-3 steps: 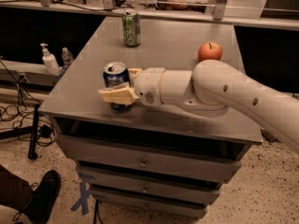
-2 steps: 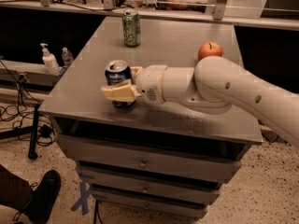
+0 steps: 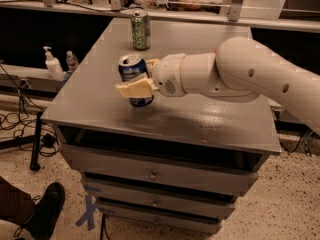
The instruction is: Knock pepsi can over
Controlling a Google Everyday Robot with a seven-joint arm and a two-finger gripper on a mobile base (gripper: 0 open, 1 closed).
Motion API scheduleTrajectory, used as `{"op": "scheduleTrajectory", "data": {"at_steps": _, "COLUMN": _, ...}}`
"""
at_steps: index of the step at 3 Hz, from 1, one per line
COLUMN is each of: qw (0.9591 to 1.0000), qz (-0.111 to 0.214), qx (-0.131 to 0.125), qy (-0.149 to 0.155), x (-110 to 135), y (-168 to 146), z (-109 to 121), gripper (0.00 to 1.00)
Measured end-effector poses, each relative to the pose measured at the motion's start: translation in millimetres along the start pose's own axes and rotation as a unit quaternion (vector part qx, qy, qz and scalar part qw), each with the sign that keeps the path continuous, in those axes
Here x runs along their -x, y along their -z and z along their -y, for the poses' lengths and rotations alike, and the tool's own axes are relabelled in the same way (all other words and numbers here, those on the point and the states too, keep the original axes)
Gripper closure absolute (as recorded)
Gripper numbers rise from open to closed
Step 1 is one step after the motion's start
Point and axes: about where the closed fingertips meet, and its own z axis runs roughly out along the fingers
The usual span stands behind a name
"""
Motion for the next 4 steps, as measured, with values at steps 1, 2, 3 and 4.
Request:
{"op": "scheduleTrajectory", "data": {"at_steps": 1, "qw": 0.9986, "qz": -0.047, "qx": -0.002, "qy": 0.023, "x": 4.8, "y": 6.1, "z": 10.3, "gripper": 1.00}}
{"op": "scheduleTrajectory", "data": {"at_steps": 2, "qw": 0.9907, "qz": -0.125, "qx": 0.004, "qy": 0.053, "x": 4.9, "y": 10.9, "z": 21.6, "gripper": 1.00}}
{"op": "scheduleTrajectory", "data": {"at_steps": 3, "qw": 0.9715, "qz": -0.223, "qx": 0.024, "qy": 0.076, "x": -16.3, "y": 12.7, "z": 31.3, "gripper": 1.00}}
{"op": "scheduleTrajectory", "data": {"at_steps": 4, "qw": 0.9440, "qz": -0.315, "qx": 0.053, "qy": 0.083, "x": -56.2, "y": 17.3, "z": 34.7, "gripper": 1.00}}
